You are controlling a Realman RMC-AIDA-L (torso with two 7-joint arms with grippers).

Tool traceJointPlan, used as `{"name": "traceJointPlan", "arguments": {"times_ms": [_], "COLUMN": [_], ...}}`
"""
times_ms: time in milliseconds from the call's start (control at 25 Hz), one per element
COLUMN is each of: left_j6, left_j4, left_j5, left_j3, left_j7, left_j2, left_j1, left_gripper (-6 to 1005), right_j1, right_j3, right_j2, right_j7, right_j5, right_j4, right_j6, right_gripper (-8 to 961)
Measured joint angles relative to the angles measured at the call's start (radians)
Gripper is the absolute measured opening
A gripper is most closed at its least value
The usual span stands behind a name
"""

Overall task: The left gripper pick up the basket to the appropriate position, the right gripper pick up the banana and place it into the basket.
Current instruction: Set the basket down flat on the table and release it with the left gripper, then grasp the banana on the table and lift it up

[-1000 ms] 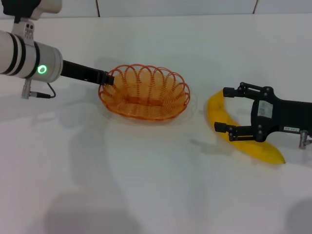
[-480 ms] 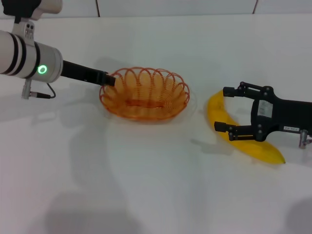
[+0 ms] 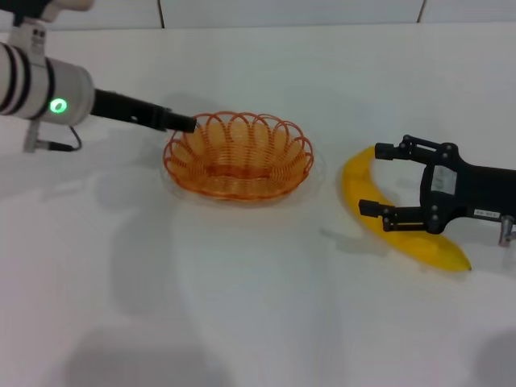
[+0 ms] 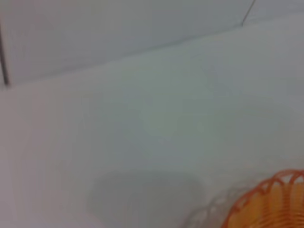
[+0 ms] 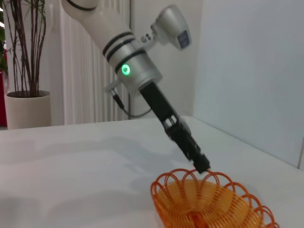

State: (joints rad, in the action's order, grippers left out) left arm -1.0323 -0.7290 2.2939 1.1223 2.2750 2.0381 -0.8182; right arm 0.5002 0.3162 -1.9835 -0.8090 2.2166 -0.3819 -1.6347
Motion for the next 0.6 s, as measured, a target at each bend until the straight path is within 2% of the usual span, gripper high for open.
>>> {"name": "traceJointPlan", "arguments": {"times_ms": [80,200,320,440,560,600], "left_j6": [-0.029,-0.070,-0.072,-0.060,-0.052,-0.052], "left_j4": [-0.098,-0.299,-0.428,-0.461,-0.432,-0.395], "left_j5": [-0.015,-0.080,-0.185,-0.325,-0.461,-0.536], "left_j3": [0.012,0.080,0.162,0.216,0.236,0.241], "left_j7": [-0.014,-0.056,-0.193,-0.403,-0.587,-0.698], "left_j2": [0.003,0.004,0.003,0.005,0.005,0.005], "left_j1": [0.057,0.210,0.365,0.486,0.570,0.608], "left_gripper": [452,587,710,783,830,846], "right_j1": [-0.002,-0.008,-0.019,-0.032,-0.041,-0.043], "right_j3": [-0.012,-0.039,-0.059,-0.070,-0.073,-0.073], "right_j2": [0.000,0.000,0.000,0.002,0.003,0.003], "right_j7": [0.001,0.005,0.007,0.008,0.009,0.009], "right_j5": [0.000,0.000,0.000,0.000,0.000,0.000], "right_j4": [0.000,0.000,0.000,0.000,-0.002,-0.003], "right_j6": [0.000,0.000,-0.001,-0.001,-0.001,0.000], "right_gripper": [876,876,875,875,875,875]}}
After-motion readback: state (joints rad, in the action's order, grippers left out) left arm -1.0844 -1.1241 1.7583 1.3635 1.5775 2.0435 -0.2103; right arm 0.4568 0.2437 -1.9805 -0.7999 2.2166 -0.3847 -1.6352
